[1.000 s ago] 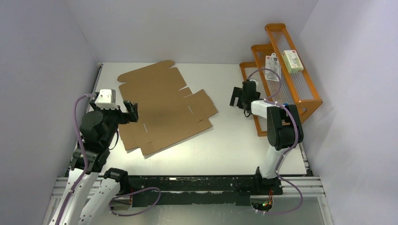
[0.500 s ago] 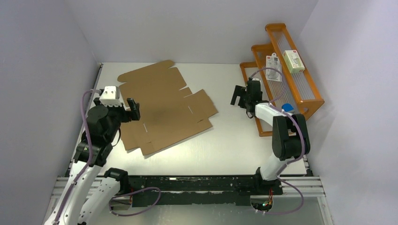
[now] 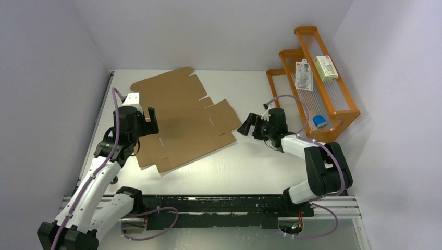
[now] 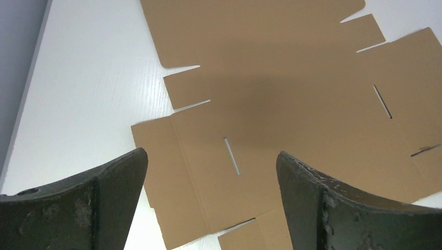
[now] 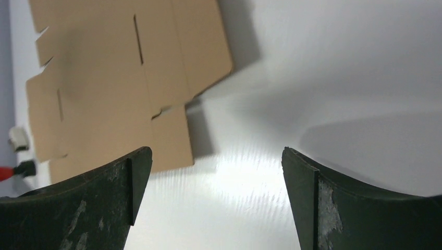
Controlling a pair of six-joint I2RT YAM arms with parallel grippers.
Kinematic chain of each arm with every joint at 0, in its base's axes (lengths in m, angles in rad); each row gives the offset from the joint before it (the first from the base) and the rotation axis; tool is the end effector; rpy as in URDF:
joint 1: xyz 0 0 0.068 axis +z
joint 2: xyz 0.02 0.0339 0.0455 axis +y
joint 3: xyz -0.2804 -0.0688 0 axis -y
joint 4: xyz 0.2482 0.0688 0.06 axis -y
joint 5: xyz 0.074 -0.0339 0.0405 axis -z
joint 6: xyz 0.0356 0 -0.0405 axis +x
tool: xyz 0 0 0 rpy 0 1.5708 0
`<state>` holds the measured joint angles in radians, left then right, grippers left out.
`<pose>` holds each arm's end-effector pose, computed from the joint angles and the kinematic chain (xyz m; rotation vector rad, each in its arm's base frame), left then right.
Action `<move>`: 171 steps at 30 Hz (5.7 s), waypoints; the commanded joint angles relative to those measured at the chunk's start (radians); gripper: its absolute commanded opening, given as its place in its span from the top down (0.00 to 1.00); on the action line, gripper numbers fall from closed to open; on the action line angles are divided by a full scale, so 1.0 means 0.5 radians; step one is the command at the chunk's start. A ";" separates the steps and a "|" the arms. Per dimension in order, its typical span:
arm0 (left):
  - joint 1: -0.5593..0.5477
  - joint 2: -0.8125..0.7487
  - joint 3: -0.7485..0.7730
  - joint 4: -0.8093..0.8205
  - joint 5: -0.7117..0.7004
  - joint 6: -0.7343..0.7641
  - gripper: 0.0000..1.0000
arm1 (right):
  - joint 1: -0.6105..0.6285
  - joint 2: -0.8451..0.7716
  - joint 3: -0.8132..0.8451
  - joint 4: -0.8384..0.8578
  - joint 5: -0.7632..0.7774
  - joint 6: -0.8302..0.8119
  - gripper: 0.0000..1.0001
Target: Fold the paper box
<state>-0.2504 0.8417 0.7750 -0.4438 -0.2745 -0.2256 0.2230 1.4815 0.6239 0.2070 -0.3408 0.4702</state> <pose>0.1761 -0.0351 0.3130 -0.1408 2.0556 -0.0081 0.2786 0.0754 0.1792 0.0880 2.2830 0.7516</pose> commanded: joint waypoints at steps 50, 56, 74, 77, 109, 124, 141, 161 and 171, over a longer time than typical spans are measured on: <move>0.096 0.421 0.096 -0.071 0.440 0.042 0.02 | -0.331 0.742 0.389 0.512 -0.293 0.262 0.72; 0.096 0.735 0.070 -0.134 0.671 -0.027 0.02 | -0.329 0.596 0.249 0.578 -0.365 0.275 0.45; 0.219 1.449 0.240 -0.158 0.893 0.149 0.02 | 0.012 0.313 -0.130 0.579 -0.109 0.230 0.18; 0.219 1.519 0.232 -0.155 1.032 0.143 0.02 | 0.053 0.339 -0.084 0.535 -0.075 0.221 0.16; -1.226 1.308 -0.003 0.509 1.180 -0.767 0.02 | 0.094 0.914 1.079 -0.013 0.277 -0.199 0.07; -0.189 1.099 0.475 -0.319 0.516 -0.175 0.02 | 0.054 0.238 0.385 -0.028 0.350 -0.222 0.03; 0.705 1.809 0.778 -0.271 0.368 0.027 0.02 | 0.058 0.054 0.086 0.022 0.333 -0.128 0.03; 0.739 1.417 0.165 -0.115 0.953 -0.176 0.02 | 0.155 0.639 0.638 -0.005 0.349 -0.197 0.06; 0.257 0.893 -0.196 -0.128 0.966 -0.577 0.02 | 0.162 0.954 1.029 -0.030 0.242 -0.319 0.07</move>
<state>-0.0032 1.3678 0.7227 -0.5243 0.1272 -0.3801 0.2836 1.9068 1.0790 0.1974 -0.1410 0.3302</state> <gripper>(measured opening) 0.985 0.940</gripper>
